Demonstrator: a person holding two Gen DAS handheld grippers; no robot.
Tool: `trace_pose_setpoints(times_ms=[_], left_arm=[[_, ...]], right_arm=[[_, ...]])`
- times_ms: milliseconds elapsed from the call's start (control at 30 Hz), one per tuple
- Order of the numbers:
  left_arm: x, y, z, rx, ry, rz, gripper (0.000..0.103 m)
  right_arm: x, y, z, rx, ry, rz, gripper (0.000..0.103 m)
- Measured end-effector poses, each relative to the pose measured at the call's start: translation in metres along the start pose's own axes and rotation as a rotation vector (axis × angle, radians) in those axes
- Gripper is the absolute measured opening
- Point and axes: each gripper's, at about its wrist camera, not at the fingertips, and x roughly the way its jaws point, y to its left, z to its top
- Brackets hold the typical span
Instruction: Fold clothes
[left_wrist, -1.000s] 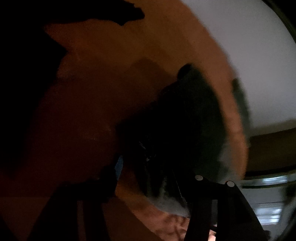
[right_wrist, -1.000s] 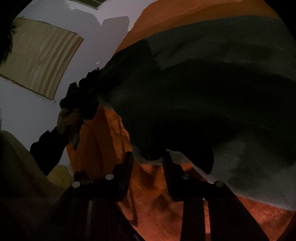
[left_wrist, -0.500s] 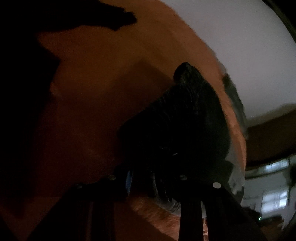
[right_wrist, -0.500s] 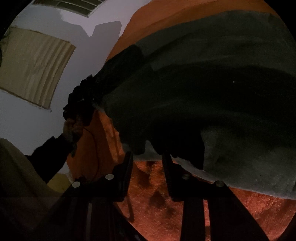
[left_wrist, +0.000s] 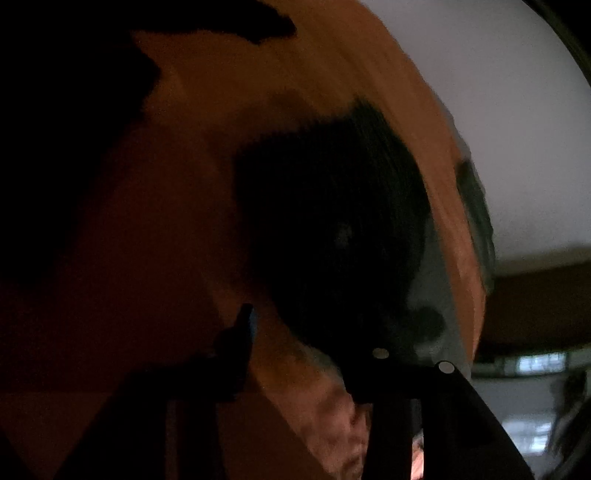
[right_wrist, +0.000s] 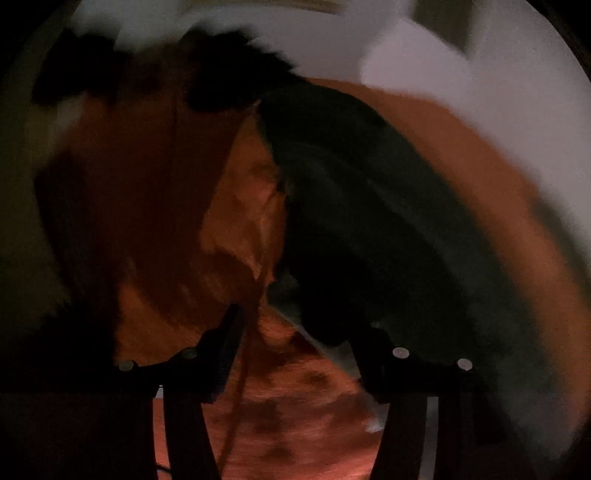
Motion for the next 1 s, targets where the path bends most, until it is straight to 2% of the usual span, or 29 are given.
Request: trace_pose_setpoints(times_ms=[100, 133, 267, 333, 367, 400, 433, 600, 633, 700, 767, 833, 933, 1000], left_arm=[[0.030, -0.014, -0.020, 0.037, 0.079, 0.052, 0.043], [0.037, -0.012, -0.022, 0.018, 0.073, 0.065, 0.043], [0.041, -0.011, -0.023, -0.062, 0.029, 0.039, 0.043], [0.037, -0.012, -0.029, -0.066, -0.009, 0.031, 0.035], [0.033, -0.014, -0.031, -0.061, -0.026, 0.019, 0.016], [0.030, -0.016, -0.032, -0.056, -0.038, 0.012, 0.007], [0.028, -0.017, -0.033, -0.056, -0.047, 0.006, 0.005], [0.019, -0.010, -0.033, -0.106, -0.050, -0.003, 0.003], [0.017, -0.003, -0.038, -0.103, -0.068, -0.006, 0.003], [0.023, 0.012, -0.046, -0.109, -0.067, -0.039, 0.003], [0.027, 0.022, -0.048, -0.144, -0.059, -0.102, 0.003], [0.023, 0.025, -0.048, -0.137, -0.060, -0.135, 0.003], [0.015, 0.028, -0.050, -0.121, -0.049, -0.154, 0.003], [0.004, 0.034, -0.051, -0.122, -0.054, -0.138, 0.003]], right_arm=[[0.014, 0.026, 0.001, -0.171, 0.018, -0.053, 0.038], [0.019, 0.031, 0.002, -0.201, 0.028, -0.062, 0.038], [0.037, 0.043, 0.007, -0.272, 0.049, -0.135, 0.038], [0.045, 0.043, 0.011, -0.284, 0.057, -0.171, 0.035], [0.048, 0.042, 0.012, -0.281, 0.056, -0.186, 0.029], [0.049, 0.036, 0.014, -0.255, 0.055, -0.182, 0.020], [0.048, 0.029, 0.015, -0.218, 0.052, -0.168, 0.014], [0.005, -0.006, 0.010, -0.041, -0.021, -0.167, 0.006], [0.001, -0.011, 0.006, -0.015, -0.017, -0.160, 0.001], [0.001, -0.021, -0.005, 0.036, 0.012, -0.135, 0.001], [0.006, -0.012, -0.012, -0.008, 0.033, -0.115, 0.001], [0.010, -0.001, -0.015, -0.055, 0.038, -0.088, 0.001], [0.006, 0.000, -0.011, -0.033, 0.026, -0.068, 0.001], [0.004, -0.002, -0.010, -0.019, 0.018, -0.057, 0.001]])
